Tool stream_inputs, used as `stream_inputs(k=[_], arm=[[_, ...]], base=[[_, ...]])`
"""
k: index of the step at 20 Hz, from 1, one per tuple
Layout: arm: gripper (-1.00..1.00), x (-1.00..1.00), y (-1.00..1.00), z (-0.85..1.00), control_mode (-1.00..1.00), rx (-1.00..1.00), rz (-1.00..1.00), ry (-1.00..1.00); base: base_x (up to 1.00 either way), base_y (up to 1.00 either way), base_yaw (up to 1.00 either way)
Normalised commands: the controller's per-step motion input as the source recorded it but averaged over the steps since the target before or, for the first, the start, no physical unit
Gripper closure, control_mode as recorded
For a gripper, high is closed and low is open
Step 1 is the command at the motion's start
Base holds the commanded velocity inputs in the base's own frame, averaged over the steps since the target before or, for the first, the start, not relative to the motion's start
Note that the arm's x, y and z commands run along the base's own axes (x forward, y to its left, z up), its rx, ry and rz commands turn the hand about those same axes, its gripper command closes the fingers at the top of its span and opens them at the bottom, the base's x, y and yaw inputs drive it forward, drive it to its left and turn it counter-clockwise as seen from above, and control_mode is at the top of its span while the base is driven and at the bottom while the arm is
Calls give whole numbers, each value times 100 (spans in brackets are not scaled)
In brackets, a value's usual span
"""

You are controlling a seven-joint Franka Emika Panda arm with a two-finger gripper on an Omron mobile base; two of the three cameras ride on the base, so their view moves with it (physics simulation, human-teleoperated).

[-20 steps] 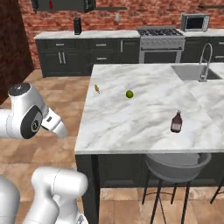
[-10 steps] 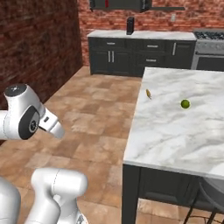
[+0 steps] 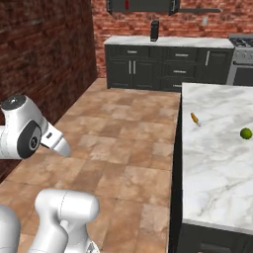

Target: Move the ketchup and ketchup from the cabinet to the dining counter.

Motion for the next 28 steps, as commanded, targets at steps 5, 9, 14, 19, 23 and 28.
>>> stream_inputs(k=[5, 9, 14, 19, 23, 28], arm=[[-100, 0, 0, 0, 100, 0, 0, 0], [-100, 0, 0, 0, 100, 0, 0, 0], [-100, 0, 0, 0, 100, 0, 0, 0], [-100, 0, 0, 0, 100, 0, 0, 0], [-100, 0, 0, 0, 100, 0, 0, 0], [-100, 0, 0, 0, 100, 0, 0, 0]], base=[[89, 35, -17], [91, 30, -20], [93, 29, -15], [94, 27, -3], [94, 23, 0], [94, 21, 0]])
